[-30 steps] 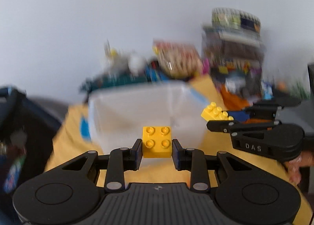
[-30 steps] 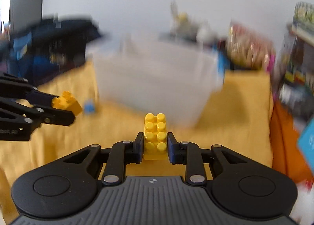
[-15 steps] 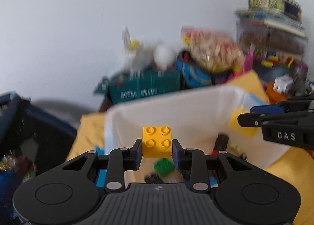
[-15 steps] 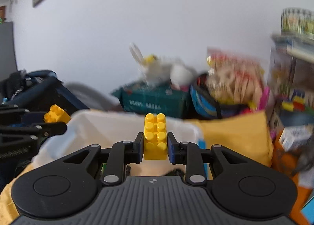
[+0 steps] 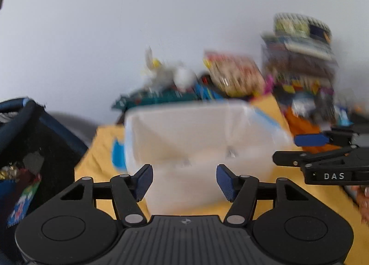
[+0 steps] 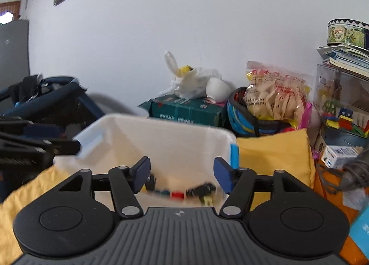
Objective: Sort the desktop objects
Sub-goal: 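Carry both yellow bricks over the bin and open both grippers, then grasp the small yellow brick with the left gripper while the right gripper grasps the red brick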
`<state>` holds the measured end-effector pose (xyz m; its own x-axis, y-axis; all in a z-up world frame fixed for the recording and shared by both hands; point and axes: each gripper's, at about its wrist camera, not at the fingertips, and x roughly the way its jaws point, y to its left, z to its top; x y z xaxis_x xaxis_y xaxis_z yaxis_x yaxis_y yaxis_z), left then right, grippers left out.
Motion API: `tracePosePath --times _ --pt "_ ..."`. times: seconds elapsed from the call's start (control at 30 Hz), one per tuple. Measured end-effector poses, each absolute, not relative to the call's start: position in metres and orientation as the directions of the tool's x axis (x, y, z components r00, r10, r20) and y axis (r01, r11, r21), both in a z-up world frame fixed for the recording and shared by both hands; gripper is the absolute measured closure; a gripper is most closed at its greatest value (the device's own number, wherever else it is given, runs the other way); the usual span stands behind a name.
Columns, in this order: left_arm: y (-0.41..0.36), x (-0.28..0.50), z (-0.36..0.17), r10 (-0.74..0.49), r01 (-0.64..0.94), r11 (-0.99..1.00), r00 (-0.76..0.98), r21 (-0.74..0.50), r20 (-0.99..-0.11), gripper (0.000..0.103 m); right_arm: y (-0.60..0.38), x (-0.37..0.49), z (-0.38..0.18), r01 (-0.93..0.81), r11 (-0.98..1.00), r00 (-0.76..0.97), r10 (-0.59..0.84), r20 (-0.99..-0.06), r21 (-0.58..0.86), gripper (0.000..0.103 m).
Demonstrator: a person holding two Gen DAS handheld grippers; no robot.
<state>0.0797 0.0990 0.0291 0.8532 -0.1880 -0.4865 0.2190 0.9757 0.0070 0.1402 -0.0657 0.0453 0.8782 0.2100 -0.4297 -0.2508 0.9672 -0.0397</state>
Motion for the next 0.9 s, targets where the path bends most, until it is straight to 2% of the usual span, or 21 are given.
tracePosePath --times 0.13,0.17,0.2,0.3,0.37,0.43,0.5,0.57,0.6,0.63,0.9 --pt "0.082 0.059 -0.011 -0.202 0.253 0.968 0.78 0.003 -0.592 0.042 -0.067 0.114 0.011 -0.319 0.946 0.815 0.247 -0.524 -0.05 0.045" --pt "0.079 0.054 -0.018 -0.222 0.266 0.964 0.763 -0.017 -0.607 0.042 -0.067 0.111 -0.005 -0.337 0.941 0.775 0.255 -0.578 -0.037 0.05" --pt "0.075 0.052 -0.026 -0.234 0.281 0.959 0.744 -0.025 -0.626 0.042 -0.069 0.109 -0.018 -0.348 0.937 0.738 0.26 -0.623 -0.021 0.06" --pt "0.063 0.049 -0.04 -0.257 0.327 0.945 0.704 -0.019 -0.662 0.042 -0.07 0.097 -0.052 -0.372 0.928 0.648 0.251 -0.719 -0.011 0.062" --pt "0.054 0.048 -0.049 -0.266 0.358 0.934 0.686 -0.003 -0.677 0.042 -0.068 0.088 -0.064 -0.384 0.923 0.624 0.234 -0.745 -0.032 0.062" --pt "0.047 0.052 -0.057 -0.259 0.376 0.926 0.673 0.019 -0.693 0.044 -0.067 0.081 -0.071 -0.397 0.917 0.609 0.236 -0.757 -0.034 0.062" --pt "0.04 0.058 -0.067 -0.244 0.376 0.926 0.658 0.03 -0.712 0.053 -0.066 0.08 -0.072 -0.388 0.921 0.617 0.233 -0.752 -0.033 0.061" --pt "0.039 0.063 -0.075 -0.229 0.364 0.931 0.64 0.027 -0.734 0.073 -0.066 0.079 -0.071 -0.379 0.925 0.622 0.226 -0.75 -0.036 0.061" --pt "0.042 0.064 -0.076 -0.244 0.36 0.933 0.633 -0.001 -0.735 0.075 -0.065 0.079 -0.071 -0.377 0.926 0.623 0.224 -0.75 -0.036 0.061" --pt "0.045 0.062 -0.076 -0.253 0.348 0.937 0.632 -0.024 -0.733 0.083 -0.065 0.076 -0.07 -0.375 0.926 0.624 0.223 -0.749 -0.036 0.061" --pt "0.07 0.045 -0.075 -0.255 0.313 0.948 0.621 -0.064 -0.742 0.085 -0.047 0.084 -0.063 -0.443 0.896 0.651 0.301 -0.697 -0.026 0.061"
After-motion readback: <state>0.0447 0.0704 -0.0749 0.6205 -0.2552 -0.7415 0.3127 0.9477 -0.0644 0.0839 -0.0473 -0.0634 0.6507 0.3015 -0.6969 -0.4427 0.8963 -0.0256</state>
